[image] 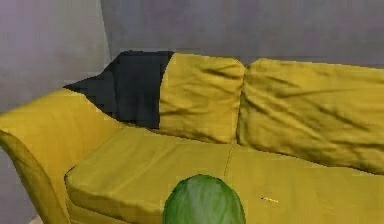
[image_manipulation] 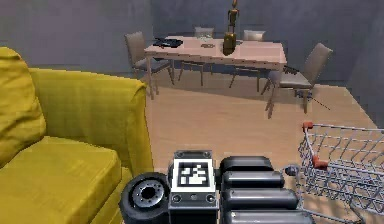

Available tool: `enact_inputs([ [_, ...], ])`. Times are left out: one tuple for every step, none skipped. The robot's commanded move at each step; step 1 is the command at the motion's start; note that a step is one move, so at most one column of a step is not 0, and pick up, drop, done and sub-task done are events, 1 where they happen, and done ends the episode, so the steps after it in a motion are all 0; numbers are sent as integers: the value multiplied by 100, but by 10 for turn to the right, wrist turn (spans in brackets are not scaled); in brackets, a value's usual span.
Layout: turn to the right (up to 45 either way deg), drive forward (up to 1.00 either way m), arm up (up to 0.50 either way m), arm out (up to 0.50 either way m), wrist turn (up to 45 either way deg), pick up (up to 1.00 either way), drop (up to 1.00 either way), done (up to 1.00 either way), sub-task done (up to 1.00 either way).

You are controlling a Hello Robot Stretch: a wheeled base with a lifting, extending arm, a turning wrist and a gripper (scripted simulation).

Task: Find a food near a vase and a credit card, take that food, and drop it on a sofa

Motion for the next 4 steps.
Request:
enact_inputs([
  [390,0,0,0,0,0,0,0,0],
  [-420,0,0,0,0,0,0,0,0],
  [420,0,0,0,0,0,0,0,0],
  [-450,0,0,0,0,0,0,0,0],
])
